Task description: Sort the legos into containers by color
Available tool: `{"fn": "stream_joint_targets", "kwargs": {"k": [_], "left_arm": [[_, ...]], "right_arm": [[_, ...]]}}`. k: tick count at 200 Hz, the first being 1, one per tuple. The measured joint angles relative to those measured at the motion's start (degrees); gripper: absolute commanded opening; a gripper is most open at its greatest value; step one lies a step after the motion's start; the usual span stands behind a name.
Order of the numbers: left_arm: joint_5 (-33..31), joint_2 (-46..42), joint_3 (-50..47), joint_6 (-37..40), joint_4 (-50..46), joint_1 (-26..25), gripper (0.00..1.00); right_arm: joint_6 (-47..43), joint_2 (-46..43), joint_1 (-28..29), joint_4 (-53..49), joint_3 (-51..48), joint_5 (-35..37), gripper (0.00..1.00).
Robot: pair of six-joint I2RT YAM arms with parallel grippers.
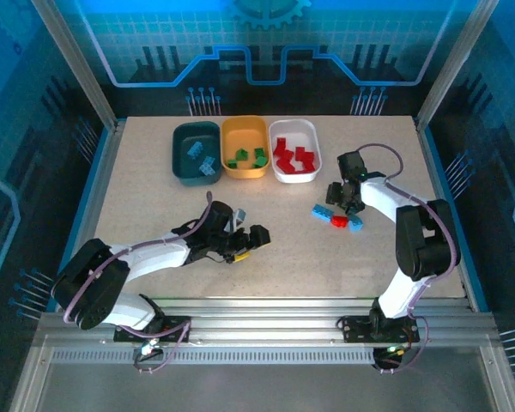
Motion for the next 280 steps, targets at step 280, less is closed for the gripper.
{"fn": "stream_joint_targets", "kwargs": {"k": [280], "left_arm": [[-0.42,2.75,0.07,0.26,0.02,0.0,0.99]], "right_arm": [[1.6,9.09,-0.48,-4.09,7.89,-1.68,0.64]]}}
